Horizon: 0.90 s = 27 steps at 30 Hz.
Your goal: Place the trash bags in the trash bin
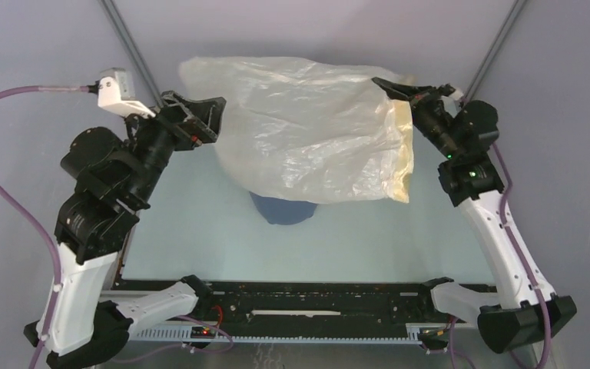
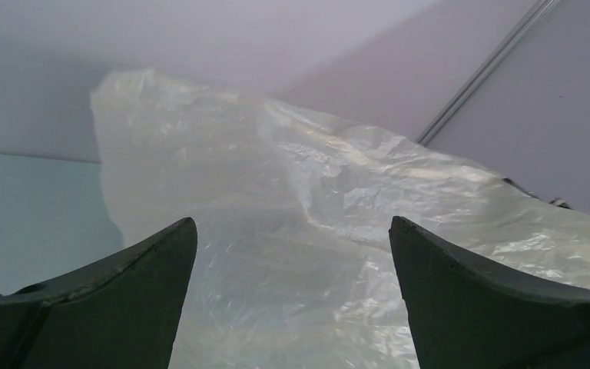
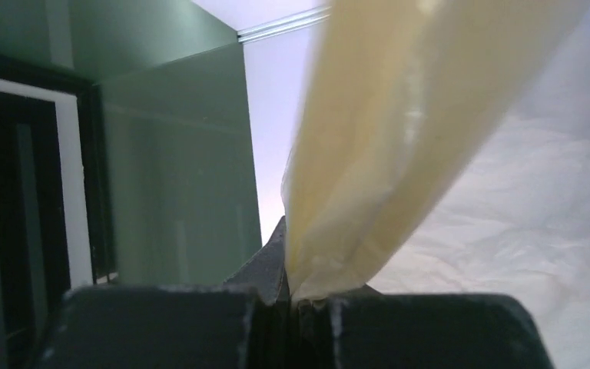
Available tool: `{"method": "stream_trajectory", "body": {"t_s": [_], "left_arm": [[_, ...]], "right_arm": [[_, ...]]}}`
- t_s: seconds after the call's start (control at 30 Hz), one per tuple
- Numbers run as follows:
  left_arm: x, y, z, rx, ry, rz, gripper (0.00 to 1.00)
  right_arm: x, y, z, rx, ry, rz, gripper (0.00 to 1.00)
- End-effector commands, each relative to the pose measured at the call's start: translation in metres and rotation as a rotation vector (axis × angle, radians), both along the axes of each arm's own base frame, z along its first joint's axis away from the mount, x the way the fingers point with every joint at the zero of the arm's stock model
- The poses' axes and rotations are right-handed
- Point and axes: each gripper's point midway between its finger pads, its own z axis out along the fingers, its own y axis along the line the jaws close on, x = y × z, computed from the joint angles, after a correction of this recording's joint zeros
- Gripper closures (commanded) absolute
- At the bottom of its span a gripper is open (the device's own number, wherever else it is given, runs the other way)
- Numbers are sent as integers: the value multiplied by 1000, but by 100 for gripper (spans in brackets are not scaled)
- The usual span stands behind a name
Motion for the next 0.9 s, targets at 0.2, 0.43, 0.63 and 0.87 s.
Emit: {"method": "stream_trajectory", "body": {"t_s": [0.2, 0.43, 0.63, 0.87], "left_arm": [[13, -3, 10, 51, 11, 16, 0], [23, -12, 19, 45, 17, 0, 0], [34, -37, 15, 50, 58, -86, 0], [49, -61, -1, 63, 130, -166, 2]], "right_arm": [[-31, -8, 20, -166, -227, 65, 100], [-36, -18, 70, -225, -408, 62, 100], [-45, -29, 82, -252, -453, 43, 100], [-52, -16, 44, -288, -376, 135, 100]]}}
